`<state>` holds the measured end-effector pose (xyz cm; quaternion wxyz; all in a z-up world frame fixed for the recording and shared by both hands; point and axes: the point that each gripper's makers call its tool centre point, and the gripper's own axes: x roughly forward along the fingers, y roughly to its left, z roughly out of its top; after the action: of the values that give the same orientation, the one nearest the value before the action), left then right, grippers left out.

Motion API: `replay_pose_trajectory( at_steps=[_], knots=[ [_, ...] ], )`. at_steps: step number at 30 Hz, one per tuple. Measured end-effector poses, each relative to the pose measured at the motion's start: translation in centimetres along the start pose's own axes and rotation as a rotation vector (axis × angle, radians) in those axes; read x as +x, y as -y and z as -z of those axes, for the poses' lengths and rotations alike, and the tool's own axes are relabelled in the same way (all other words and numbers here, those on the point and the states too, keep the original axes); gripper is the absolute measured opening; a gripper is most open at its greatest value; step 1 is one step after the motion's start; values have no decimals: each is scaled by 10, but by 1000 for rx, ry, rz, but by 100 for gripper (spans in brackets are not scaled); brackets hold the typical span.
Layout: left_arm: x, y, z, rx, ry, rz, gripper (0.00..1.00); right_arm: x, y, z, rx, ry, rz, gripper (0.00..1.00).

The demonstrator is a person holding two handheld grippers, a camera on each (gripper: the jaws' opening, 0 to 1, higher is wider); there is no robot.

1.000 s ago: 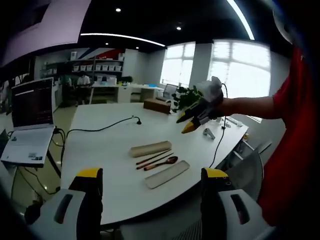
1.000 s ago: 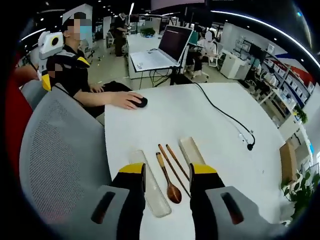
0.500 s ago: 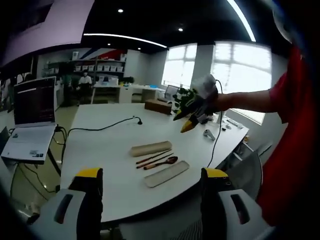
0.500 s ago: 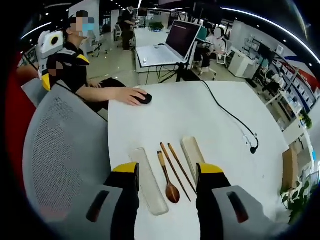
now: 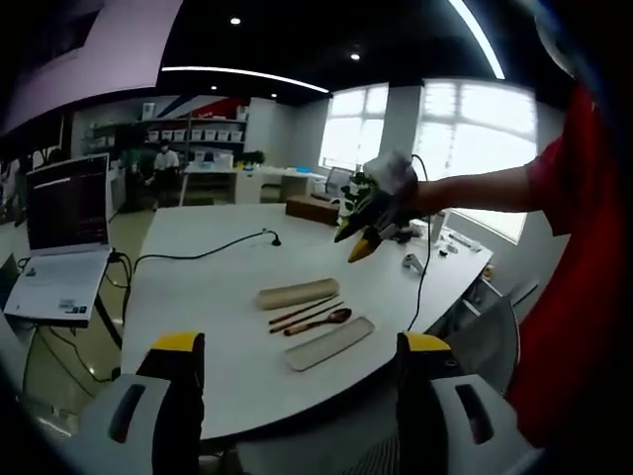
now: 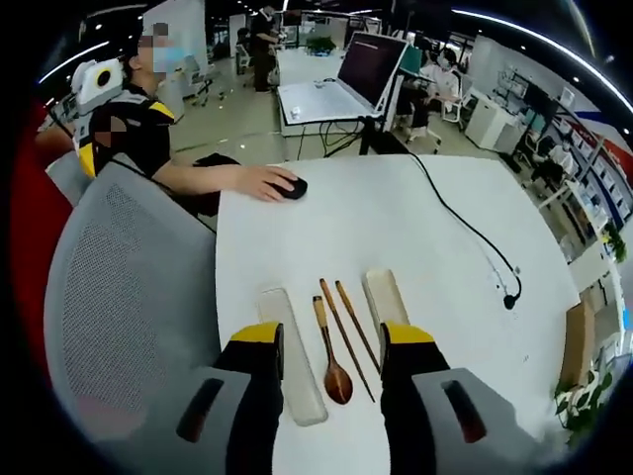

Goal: Arrange the utensils inside the cutlery case until each visible utensil rests in its matching compartment.

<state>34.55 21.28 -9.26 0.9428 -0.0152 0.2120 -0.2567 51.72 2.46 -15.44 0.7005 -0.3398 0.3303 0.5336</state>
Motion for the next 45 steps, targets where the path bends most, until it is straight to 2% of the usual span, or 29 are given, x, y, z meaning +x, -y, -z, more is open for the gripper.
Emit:
replay_pose_trajectory(
  at_steps=[5,10,15,23,30,39,45],
  knots=[
    [-3,-2,-1,6,-6,-2,82,8,-1,-2,28,13,-19,33],
    [-1,-2,-1,10,-10,-4,81,15,1,3,18,-4,-24,32],
    [3,0,-1,19,-13,6,81,21,3,6,86,16,-18,29],
    [4,1,1,34,-16,17,81,27,3,20,71,-23,-5,28],
    [-1,0,6,29,-22,12,81,28,3,20,61,-33,-12,25],
    [-4,3,13,18,-23,5,80,35,6,17,52,-36,-24,29],
    [-4,5,14,17,-17,5,80,39,7,20,35,-57,-28,26]
  ],
)
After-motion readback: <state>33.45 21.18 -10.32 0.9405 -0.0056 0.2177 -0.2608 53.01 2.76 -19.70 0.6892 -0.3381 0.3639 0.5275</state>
